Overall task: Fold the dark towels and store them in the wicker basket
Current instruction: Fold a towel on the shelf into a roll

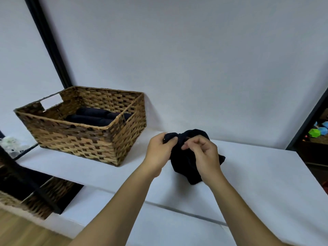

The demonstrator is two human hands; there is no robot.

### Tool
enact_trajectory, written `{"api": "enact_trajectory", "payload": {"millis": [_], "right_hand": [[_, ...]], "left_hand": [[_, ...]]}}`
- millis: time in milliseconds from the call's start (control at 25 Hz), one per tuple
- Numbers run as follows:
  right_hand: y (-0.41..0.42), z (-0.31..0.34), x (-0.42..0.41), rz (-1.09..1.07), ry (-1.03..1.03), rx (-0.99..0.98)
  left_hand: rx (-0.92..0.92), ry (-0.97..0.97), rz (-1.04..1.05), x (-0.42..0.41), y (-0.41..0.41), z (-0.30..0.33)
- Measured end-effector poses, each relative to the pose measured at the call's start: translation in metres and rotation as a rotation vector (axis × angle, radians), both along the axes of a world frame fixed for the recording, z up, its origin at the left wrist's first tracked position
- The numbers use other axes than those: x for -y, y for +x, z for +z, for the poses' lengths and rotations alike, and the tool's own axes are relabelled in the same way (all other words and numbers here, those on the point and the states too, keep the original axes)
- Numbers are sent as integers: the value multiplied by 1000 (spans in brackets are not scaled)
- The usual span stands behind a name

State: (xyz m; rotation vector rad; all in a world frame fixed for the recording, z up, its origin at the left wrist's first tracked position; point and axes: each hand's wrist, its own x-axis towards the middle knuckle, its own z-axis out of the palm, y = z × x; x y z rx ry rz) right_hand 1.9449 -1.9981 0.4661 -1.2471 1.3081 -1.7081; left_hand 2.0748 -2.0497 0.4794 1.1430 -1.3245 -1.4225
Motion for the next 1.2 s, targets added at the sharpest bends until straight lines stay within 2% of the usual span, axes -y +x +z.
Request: {"api": "enact_trajectory", "payload": {"millis": [80, 240, 400, 480, 600, 680, 760, 800, 880, 960, 1080, 1120, 1200], "right_hand": [[25, -1, 0, -73, 95, 90], [67, -14, -4, -65, 241, 249], [82, -21, -20, -273, 226, 232], [85, -21, -30, -347, 101, 49], [90, -16, -42, -267, -126, -518], [88, -16, -41, -186, -121, -830], [86, -17, -42, -175, -96, -908], [90, -14, -44, -181, -90, -826], [100, -8, -45, -249, -31, -481], [103, -4, -36, -398, 123, -159], [99, -3, -22, -450, 268, 229], [93, -2, -18, -470, 271, 307], [78, 5, -9, -520, 263, 340]], "left_hand": [[-27, -19, -57, -4, 19, -1], [-33, -26, -168, -13, 55, -12], [-64, 27, -206, -18, 78, -20], [-88, 39, -182, -22, 85, -21], [-153, 52, -165, -25, 87, -12], [-206, 70, -146, -24, 85, -6], [-219, 86, -159, -25, 84, -4], [-219, 76, -183, -26, 86, -5], [-166, 37, -228, -28, 90, -10], [-93, -12, -287, -30, 91, -16], [-71, -32, -340, -28, 94, -14], [-94, -20, -323, -24, 96, -11], [-134, 33, -251, -9, 99, -5]]}}
